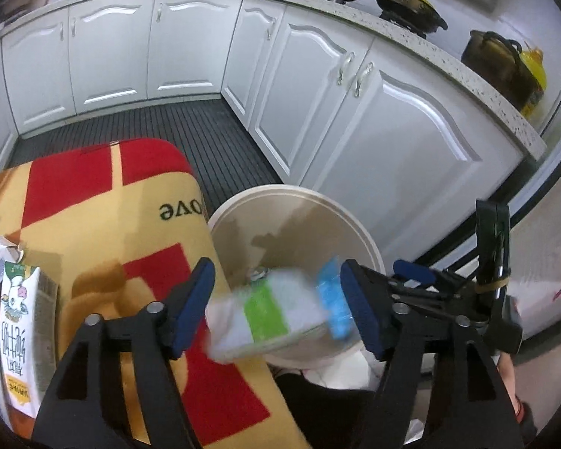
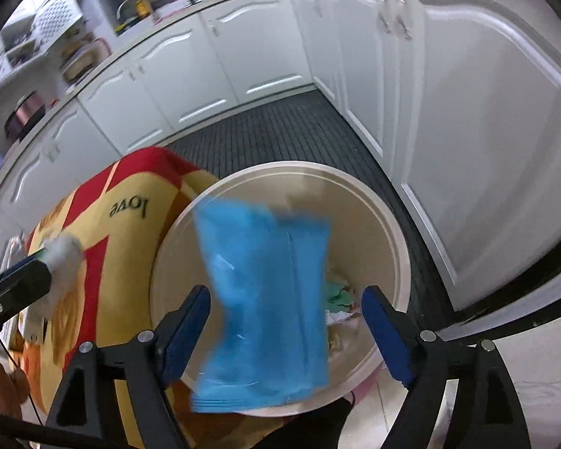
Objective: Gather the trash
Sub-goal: 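Carry both packets over the white bucket with both tools, then open the left tool over the bucket while the right tool releases the blue packet, then move both empty tools back over the table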
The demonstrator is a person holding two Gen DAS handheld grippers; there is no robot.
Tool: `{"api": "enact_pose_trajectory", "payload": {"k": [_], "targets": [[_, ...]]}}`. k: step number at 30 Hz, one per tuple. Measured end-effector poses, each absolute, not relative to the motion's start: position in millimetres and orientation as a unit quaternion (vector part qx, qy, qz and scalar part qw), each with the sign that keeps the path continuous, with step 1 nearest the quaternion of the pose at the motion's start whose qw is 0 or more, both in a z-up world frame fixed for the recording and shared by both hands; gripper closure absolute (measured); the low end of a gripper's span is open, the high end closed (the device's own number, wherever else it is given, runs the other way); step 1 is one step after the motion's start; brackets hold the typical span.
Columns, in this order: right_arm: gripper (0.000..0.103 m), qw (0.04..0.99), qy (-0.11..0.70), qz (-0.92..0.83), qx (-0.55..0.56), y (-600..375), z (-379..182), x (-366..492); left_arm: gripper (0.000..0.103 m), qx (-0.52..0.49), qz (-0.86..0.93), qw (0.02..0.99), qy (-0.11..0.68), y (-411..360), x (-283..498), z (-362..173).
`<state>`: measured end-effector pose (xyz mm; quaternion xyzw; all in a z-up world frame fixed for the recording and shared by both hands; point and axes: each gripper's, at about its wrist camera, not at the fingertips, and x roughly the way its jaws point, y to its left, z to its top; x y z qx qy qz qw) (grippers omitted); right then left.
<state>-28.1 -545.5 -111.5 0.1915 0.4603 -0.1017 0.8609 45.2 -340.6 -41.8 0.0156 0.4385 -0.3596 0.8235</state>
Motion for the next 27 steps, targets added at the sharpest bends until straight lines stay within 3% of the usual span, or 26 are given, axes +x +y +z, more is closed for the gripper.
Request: {"api": "enact_pose_trajectory", "payload": {"k": [13, 27], "targets": [[0.022, 0.854, 0.473, -0.092, 0.197, -531, -121, -37, 0.033, 0.034, -0.329, 0.84, 0.43, -320, 36, -38], [0.022, 0.872, 0.452, -0.074, 0.173, -494, -88, -40, 0.033, 0.051, -0.291, 0.862, 0.412, -276, 22, -23]]}}
